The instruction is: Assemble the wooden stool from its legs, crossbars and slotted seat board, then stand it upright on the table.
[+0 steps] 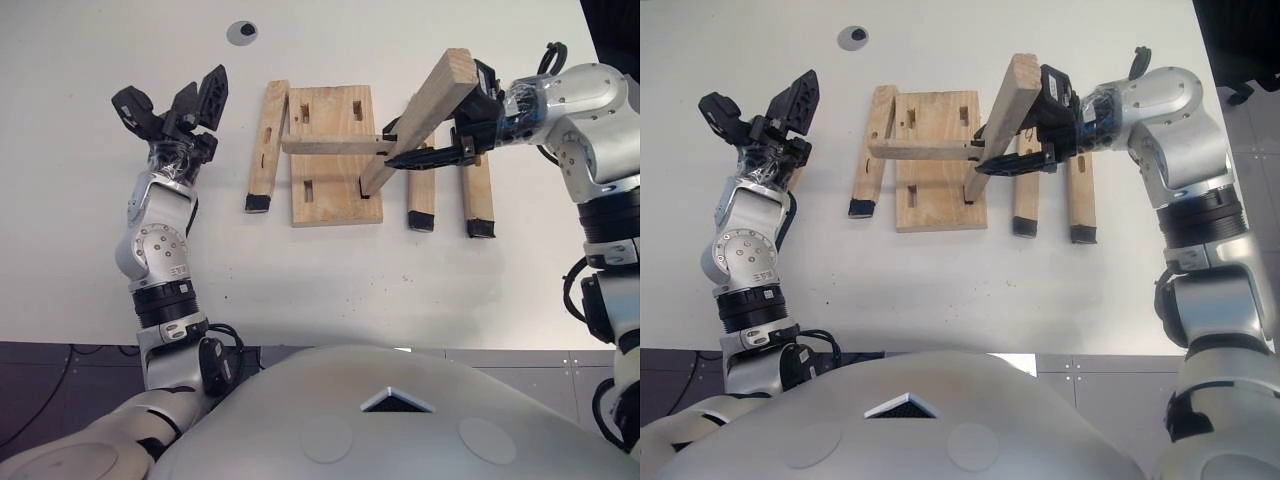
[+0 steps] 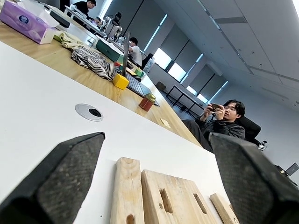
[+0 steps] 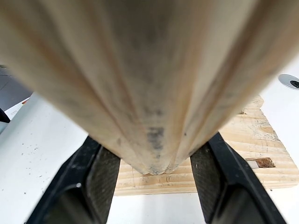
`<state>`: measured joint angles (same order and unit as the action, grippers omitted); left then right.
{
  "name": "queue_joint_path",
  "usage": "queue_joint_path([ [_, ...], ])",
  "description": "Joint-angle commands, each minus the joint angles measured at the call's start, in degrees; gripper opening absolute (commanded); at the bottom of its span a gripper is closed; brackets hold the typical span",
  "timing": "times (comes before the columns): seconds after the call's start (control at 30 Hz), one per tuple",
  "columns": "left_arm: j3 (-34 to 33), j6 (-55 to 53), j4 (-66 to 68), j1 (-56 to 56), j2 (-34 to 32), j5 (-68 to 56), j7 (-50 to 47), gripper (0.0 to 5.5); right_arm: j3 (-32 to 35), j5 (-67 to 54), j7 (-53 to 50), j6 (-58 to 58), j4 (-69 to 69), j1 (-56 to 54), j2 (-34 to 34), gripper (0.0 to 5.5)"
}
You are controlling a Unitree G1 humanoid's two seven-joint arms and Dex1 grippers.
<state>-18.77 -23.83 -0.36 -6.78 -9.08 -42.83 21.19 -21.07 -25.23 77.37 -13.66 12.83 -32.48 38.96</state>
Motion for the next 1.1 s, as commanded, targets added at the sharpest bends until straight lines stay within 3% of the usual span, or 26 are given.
queue_joint_path([
  [0.03,0.0,-3.2,-3.1,1.5,-2.1,0.5,-1.6,4.13,-22.2,25.5,-6.4,-3.2,7.2,20.3,5.6,2.04],
  [0.23,0.0,-2.0,-2.6,1.8,-1.1,1.3,-1.8,4.13,-22.4,26.4,-6.3,-1.3,3.8,20.7,7.8,2.04],
  [0.53,-0.4,0.3,-1.9,1.5,0.3,1.7,-2.2,4.13,-12.5,17.2,-8.1,-5.6,-5.2,10.6,8.2,2.04],
  [0.57,-0.6,0.7,-2.2,1.8,0.5,1.8,-2.6,4.13,-11.8,16.8,-8.3,-5.5,-5.6,9.4,8.1,2.4],
  [0.8,-1.0,2.1,-2.8,2.1,0.9,2.1,-3.5,4.13,-4.6,16.8,-10.7,-9.8,-9.9,10.1,8.8,3.48],
  [0.93,-1.6,2.7,-3.0,2.7,0.9,2.0,-3.7,4.13,5.2,9.1,-12.2,-17.8,-14.3,12.7,7.5,4.07],
  [1.1,-1.9,3.2,-3.4,3.7,1.1,2.0,-3.7,4.13,13.7,9.9,-27.7,-23.0,-20.7,17.1,2.2,4.22],
])
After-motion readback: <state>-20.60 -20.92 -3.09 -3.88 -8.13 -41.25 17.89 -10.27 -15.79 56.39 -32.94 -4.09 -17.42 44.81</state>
